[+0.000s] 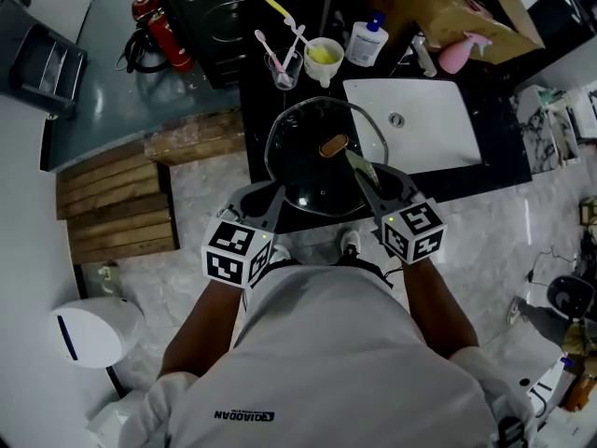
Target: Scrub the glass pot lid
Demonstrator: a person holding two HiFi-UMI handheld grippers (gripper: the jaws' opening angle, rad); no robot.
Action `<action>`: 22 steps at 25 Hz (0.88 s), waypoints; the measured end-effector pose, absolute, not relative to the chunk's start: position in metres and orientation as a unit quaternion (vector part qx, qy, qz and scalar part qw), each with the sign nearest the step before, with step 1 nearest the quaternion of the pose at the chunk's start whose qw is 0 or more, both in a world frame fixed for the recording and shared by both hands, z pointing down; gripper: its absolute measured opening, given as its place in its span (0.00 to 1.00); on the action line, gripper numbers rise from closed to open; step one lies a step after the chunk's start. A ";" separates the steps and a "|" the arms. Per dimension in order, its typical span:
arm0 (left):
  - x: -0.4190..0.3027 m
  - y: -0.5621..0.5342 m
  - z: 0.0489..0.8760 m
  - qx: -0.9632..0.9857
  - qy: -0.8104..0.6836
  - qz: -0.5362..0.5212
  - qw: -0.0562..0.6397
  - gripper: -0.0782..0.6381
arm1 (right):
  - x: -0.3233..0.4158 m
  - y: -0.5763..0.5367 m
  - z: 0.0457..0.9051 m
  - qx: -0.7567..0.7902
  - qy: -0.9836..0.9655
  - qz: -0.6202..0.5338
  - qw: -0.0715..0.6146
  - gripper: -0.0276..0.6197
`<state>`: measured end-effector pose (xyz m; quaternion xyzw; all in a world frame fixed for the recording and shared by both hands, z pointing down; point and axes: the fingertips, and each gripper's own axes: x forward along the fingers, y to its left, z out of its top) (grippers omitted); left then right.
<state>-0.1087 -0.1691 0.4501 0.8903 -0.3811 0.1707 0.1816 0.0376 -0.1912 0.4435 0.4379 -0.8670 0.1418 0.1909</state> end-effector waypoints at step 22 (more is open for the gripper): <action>-0.083 -0.174 0.449 0.872 -0.415 0.180 0.189 0.13 | 0.029 -0.262 0.462 0.373 -0.858 -0.024 0.351 0.17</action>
